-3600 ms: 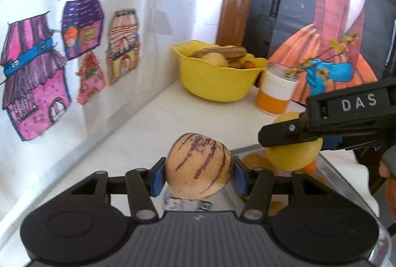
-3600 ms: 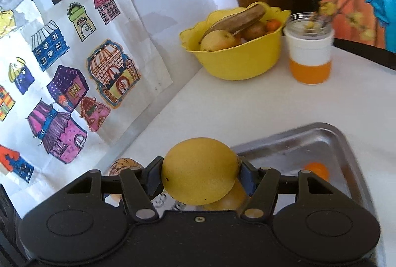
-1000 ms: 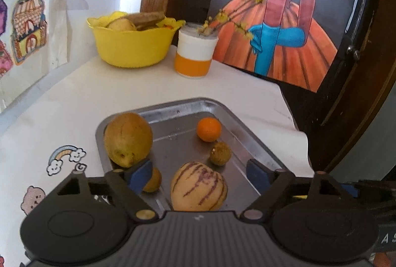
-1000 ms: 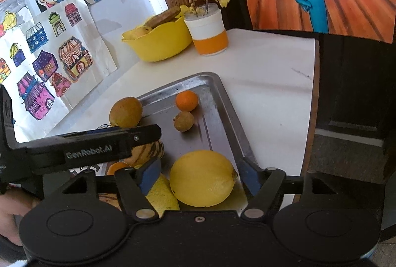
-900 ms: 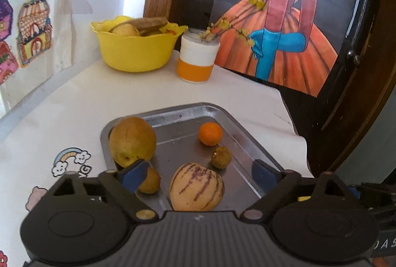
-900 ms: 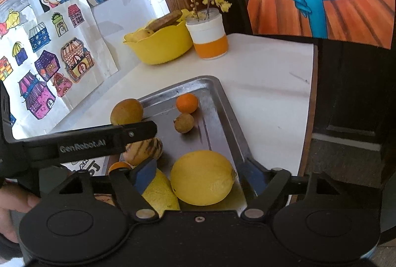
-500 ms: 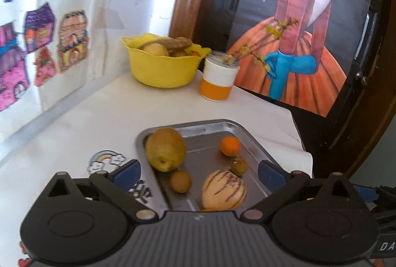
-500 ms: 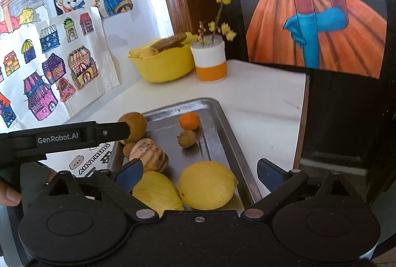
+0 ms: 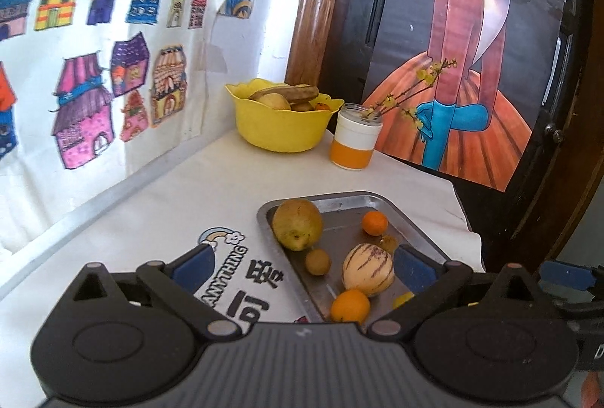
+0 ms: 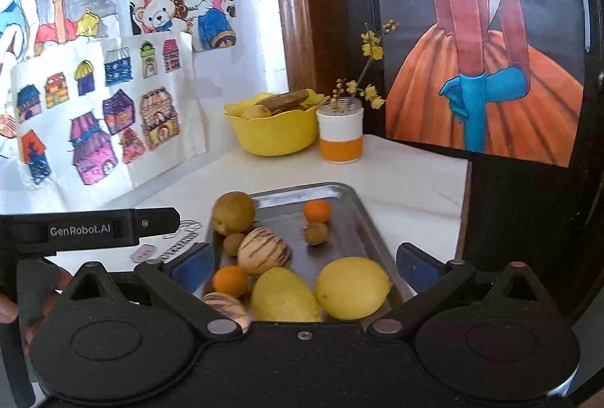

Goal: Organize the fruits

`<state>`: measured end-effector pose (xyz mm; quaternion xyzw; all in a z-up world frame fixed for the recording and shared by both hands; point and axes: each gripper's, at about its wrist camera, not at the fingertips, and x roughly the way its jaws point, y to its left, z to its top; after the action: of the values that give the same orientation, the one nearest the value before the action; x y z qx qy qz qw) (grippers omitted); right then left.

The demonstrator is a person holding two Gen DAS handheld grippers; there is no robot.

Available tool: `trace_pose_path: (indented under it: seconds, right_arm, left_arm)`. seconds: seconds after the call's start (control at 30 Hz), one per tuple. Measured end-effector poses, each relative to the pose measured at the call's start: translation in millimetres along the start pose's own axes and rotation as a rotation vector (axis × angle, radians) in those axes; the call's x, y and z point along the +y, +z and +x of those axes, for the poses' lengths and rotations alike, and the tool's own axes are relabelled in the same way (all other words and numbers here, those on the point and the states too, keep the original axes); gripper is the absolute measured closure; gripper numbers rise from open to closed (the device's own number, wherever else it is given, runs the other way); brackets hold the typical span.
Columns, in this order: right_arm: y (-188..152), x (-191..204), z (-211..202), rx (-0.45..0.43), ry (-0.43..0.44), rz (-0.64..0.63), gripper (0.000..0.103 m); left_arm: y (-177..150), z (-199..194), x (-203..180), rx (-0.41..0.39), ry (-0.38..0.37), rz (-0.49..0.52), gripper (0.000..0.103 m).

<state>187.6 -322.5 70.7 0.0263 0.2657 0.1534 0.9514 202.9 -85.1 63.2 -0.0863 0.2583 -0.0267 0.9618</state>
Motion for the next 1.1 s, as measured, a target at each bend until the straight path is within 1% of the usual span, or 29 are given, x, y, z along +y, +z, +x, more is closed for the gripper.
trace_pose_path:
  seconds: [0.13, 0.23, 0.53, 0.6, 0.73, 0.87, 0.93, 1.1]
  right_arm:
    - [-3.9, 3.0, -7.1, -0.006, -0.013, 0.023, 0.001]
    - [-7.6, 6.1, -14.4, -0.030, -0.032, 0.020, 0.001]
    - [-13.7, 16.1, -38.7, -0.150, -0.076, -0.009, 0.001]
    - [-14.6, 17.6, -44.7, -0.163, -0.086, -0.006, 0.001]
    - [-19.1, 23.9, -58.9, -0.187, -0.104, -0.021, 0.001]
    - [-24.4, 32.2, -73.6, -0.197, -0.125, 0.006, 0.001]
    - [-27.9, 37.2, -82.1, -0.215, -0.115, 0.015, 0.001]
    - [-38.3, 52.8, -97.5, -0.244, -0.137, -0.007, 0.001]
  left_arm:
    - [-4.3, -13.6, 6.2, -0.010, -0.013, -0.019, 0.001]
    - [-7.6, -20.6, 11.9, -0.018, -0.016, -0.034, 0.001]
    - [-25.0, -46.8, 15.2, -0.080, 0.032, 0.006, 0.001]
    - [-28.6, -54.6, 16.1, -0.098, 0.043, -0.001, 0.000]
    - [-34.8, -69.4, 20.1, -0.122, 0.039, -0.022, 0.000]
    - [-38.9, -77.5, 27.1, -0.119, 0.029, -0.052, 0.000]
    - [-42.3, -80.4, 28.9, -0.116, 0.029, -0.056, 0.000]
    - [-53.9, -86.5, 34.8, -0.117, 0.045, -0.056, 0.000]
